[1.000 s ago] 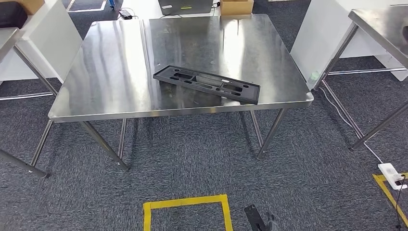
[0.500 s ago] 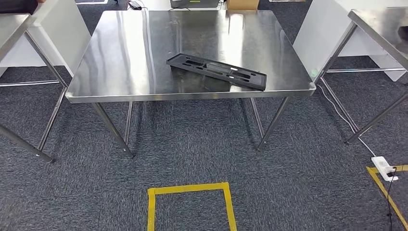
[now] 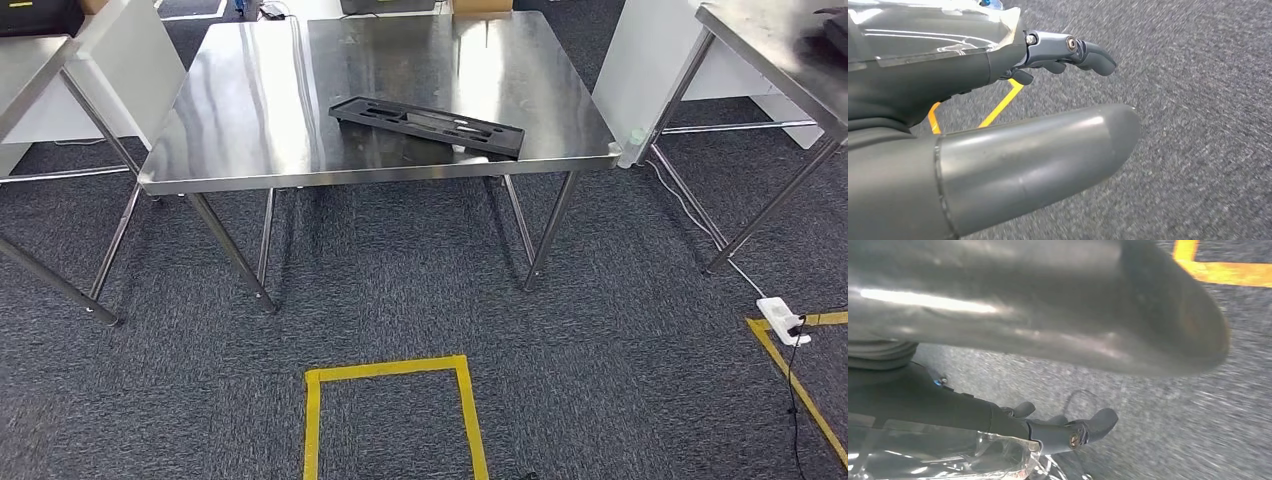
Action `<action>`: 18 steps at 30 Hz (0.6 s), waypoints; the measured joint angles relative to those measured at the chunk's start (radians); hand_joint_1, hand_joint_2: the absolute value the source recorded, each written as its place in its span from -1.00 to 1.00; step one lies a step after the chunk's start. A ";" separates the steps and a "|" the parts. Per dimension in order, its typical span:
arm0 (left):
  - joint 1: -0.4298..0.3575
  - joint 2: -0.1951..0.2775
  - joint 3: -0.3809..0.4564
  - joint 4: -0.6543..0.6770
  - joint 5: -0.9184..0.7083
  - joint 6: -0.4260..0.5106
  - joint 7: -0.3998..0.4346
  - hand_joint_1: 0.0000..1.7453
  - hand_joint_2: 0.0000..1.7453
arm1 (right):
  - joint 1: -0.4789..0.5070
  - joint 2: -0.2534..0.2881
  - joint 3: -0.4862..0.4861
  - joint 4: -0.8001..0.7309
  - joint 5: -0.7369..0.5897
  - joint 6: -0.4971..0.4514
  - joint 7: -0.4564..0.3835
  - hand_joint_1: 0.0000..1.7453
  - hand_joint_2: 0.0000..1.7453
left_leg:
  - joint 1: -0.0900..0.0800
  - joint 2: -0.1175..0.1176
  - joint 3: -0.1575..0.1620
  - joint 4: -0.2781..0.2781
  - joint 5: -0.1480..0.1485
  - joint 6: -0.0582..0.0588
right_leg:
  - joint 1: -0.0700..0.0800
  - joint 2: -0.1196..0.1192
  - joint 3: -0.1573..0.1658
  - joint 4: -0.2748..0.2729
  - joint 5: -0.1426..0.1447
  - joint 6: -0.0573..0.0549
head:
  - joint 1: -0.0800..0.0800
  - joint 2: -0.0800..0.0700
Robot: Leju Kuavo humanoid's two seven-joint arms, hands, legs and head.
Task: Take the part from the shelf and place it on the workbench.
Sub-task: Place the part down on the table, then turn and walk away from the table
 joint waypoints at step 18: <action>-0.015 0.005 0.000 0.001 -0.030 0.014 -0.020 -1.00 -1.00 | 0.016 -0.006 -0.025 0.006 -0.020 0.049 -0.022 -1.00 -1.00 | 0.005 0.009 0.076 -0.041 -0.050 0.037 | -0.005 0.000 -0.217 0.337 -0.037 0.043 | 0.005 0.000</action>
